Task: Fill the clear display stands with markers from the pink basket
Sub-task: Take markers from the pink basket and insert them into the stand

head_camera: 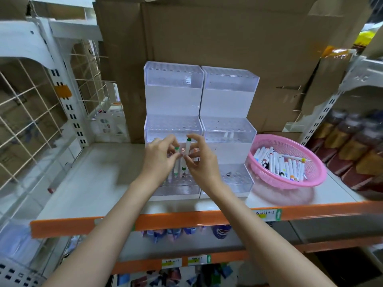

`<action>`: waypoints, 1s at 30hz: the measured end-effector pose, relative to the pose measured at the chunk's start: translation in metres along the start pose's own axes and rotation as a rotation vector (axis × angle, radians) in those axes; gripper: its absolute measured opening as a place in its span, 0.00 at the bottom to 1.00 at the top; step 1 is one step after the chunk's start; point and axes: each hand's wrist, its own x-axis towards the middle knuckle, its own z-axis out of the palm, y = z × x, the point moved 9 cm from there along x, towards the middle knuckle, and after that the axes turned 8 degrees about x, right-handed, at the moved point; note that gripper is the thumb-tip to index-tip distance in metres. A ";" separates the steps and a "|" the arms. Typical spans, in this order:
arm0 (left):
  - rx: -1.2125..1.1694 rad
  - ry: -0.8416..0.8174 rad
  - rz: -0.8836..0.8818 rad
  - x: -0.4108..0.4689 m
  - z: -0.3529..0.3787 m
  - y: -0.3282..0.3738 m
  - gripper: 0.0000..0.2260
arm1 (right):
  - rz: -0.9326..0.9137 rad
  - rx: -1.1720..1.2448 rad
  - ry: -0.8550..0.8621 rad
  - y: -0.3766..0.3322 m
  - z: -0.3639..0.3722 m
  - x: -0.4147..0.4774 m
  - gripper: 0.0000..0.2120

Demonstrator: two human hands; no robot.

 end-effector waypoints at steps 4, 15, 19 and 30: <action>0.023 0.007 0.014 -0.011 0.008 -0.001 0.09 | 0.004 0.001 -0.007 -0.002 0.000 -0.001 0.30; 0.169 0.046 0.074 -0.013 0.012 -0.005 0.11 | 0.016 -0.006 -0.005 0.000 -0.003 -0.004 0.25; 0.227 0.076 0.130 -0.015 0.008 -0.001 0.10 | 0.022 0.013 -0.016 -0.001 -0.002 -0.004 0.27; 0.258 -0.015 0.198 -0.017 0.003 -0.003 0.13 | -0.069 -0.107 -0.061 -0.005 0.012 -0.004 0.16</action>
